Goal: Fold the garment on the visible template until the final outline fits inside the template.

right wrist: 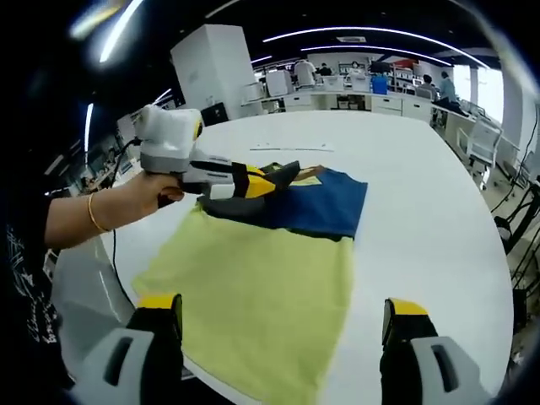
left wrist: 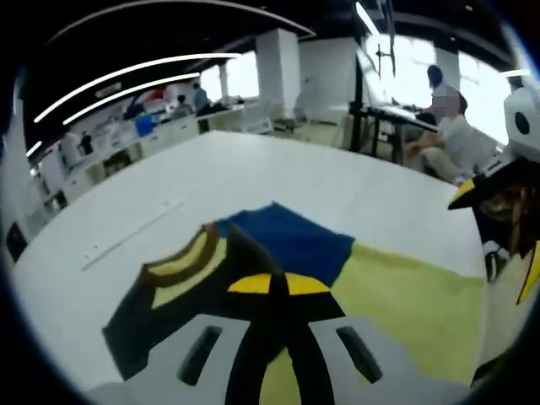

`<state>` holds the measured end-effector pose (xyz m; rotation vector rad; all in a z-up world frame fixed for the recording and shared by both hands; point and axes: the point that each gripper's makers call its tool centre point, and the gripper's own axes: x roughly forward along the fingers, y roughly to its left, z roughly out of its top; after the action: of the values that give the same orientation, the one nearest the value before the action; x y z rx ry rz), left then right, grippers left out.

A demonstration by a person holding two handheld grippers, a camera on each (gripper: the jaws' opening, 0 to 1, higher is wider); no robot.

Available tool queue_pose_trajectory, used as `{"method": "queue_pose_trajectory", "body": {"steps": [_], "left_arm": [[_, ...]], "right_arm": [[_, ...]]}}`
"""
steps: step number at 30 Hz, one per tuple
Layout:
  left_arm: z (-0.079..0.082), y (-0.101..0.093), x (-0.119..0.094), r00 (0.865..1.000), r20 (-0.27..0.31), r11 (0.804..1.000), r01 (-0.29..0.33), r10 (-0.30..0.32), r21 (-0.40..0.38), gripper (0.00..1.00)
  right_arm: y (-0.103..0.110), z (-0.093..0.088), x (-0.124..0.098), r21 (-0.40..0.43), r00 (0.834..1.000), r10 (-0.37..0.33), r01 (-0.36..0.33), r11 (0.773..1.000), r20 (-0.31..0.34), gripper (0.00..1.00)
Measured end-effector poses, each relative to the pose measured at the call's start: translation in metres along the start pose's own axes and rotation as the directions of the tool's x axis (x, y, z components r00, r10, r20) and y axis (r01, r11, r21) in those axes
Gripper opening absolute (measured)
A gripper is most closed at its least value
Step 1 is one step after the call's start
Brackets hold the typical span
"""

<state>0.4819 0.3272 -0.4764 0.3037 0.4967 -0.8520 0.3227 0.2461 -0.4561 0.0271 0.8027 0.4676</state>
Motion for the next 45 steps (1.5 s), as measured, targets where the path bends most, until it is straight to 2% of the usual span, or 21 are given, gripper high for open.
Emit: {"method": "queue_pose_trajectory", "body": {"steps": [11,16,21,26,31,38,45], "left_arm": [[-0.014,-0.018,0.016,0.998,-0.017,0.999,0.053,-0.053,-0.003,0.02],[-0.015,-0.027,0.019,0.996,-0.013,0.996,0.083,-0.083,0.013,0.13],[-0.012,-0.032,0.015,0.996,0.007,0.995,0.093,-0.093,0.034,0.29],[-0.009,-0.016,0.001,0.998,0.019,0.997,0.057,-0.058,0.045,0.41],[-0.008,0.004,-0.009,1.0,0.029,0.999,0.007,-0.008,0.035,0.63],[-0.011,0.02,-0.022,0.999,0.03,1.0,-0.026,0.026,0.008,0.76],[-0.013,0.042,-0.044,0.997,0.035,0.997,-0.074,0.073,0.012,0.79]], "right_arm": [[-0.003,-0.002,0.003,0.008,1.0,-0.001,0.001,1.0,-0.006,0.99],[-0.005,-0.003,0.004,0.012,1.0,-0.004,0.004,1.0,-0.008,0.99],[-0.005,-0.003,0.005,0.014,1.0,-0.005,0.005,1.0,-0.004,0.99],[-0.007,0.004,0.007,0.007,1.0,-0.012,0.011,1.0,0.016,0.99],[-0.007,0.008,0.011,-0.004,1.0,-0.008,0.008,1.0,0.015,0.99],[-0.005,0.017,0.018,-0.021,1.0,0.004,-0.004,1.0,0.025,0.98],[-0.005,0.033,0.028,-0.053,0.999,0.017,-0.015,0.998,0.05,0.95]]}}
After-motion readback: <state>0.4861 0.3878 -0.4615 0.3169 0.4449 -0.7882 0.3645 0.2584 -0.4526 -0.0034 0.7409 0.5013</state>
